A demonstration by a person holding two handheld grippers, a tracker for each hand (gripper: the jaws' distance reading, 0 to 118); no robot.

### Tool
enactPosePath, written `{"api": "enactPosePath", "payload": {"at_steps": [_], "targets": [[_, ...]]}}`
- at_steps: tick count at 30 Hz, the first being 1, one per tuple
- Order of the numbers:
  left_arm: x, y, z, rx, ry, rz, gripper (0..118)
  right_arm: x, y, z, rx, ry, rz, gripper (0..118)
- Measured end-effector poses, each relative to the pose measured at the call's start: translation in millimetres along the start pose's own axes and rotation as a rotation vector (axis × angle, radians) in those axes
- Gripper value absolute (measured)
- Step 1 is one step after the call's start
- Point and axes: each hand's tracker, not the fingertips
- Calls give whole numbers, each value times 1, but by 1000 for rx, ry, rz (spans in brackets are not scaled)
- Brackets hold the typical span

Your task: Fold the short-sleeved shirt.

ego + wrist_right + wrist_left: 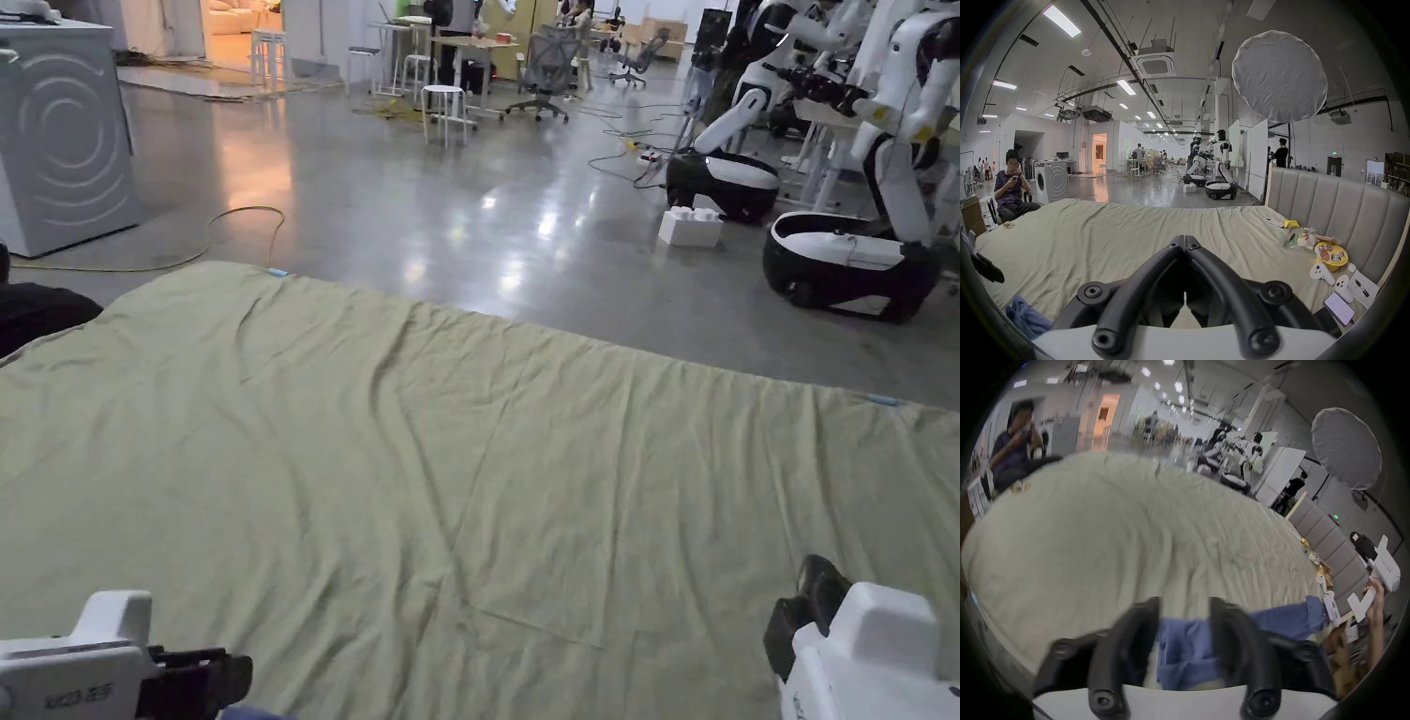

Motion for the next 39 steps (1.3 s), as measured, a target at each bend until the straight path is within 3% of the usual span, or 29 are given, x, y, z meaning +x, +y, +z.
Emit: {"api": "enactPosePath", "payload": {"at_steps": [5,9,14,18,20,21,22,23,24,25,28,35,36,39], "targets": [[-32,-17,-18,-83,-59,155,72,-8,-3,-3,-9,15,15,1],[-57,-22,-37,-166,-187,305,72,-12,-5,-6,-17,22,34,0],[-90,-31,-68,-222,-343,363,72,-14,-9,-8,-35,28,37,0],[-57,-21,-49,-228,-416,467,71,-15,-13,-9,-48,30,36,0],[-50,-25,-52,-229,-433,456,69,-14,-16,-9,-52,29,31,1],[-46,-26,-53,-228,-435,448,65,-14,-17,-9,-55,28,29,0],[-42,-27,-54,-227,-432,441,53,-14,-17,-9,-57,28,26,0],[-38,-29,-56,-231,-425,429,29,-13,-17,-8,-59,28,23,0],[-28,-32,-54,-256,-372,397,16,-13,-17,-8,-62,27,24,0],[-22,-35,-57,-269,-315,371,16,-13,-17,-8,-63,25,26,0],[-26,-32,-55,-222,-362,432,13,-10,-19,-8,-62,22,31,0],[-41,-15,-44,-182,-321,371,9,-1,-18,-4,-52,16,28,1],[18,-12,-13,-180,-314,369,9,1,-17,-4,-51,14,24,0],[18,-6,-12,-183,-287,345,9,4,-18,-4,-48,10,17,1]]}}
